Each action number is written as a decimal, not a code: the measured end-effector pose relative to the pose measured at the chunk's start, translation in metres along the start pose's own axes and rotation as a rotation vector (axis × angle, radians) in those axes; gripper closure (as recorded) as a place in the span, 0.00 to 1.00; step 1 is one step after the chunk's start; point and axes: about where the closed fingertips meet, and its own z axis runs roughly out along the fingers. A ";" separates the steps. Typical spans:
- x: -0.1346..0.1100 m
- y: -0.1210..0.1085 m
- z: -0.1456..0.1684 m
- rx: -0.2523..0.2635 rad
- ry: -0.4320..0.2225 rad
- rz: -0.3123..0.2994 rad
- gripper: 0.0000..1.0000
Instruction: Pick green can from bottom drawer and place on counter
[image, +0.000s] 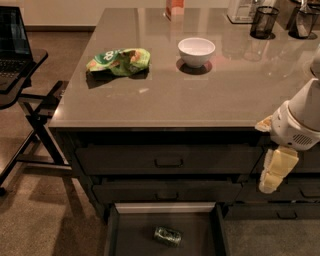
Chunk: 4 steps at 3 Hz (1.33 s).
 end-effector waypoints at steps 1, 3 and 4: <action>0.002 0.010 0.019 -0.042 -0.010 0.011 0.00; 0.041 0.067 0.093 -0.092 -0.139 0.081 0.00; 0.048 0.074 0.138 -0.060 -0.141 0.087 0.00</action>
Offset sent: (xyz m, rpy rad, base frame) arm -0.0826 -0.0006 -0.1255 0.1837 0.1612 -0.0967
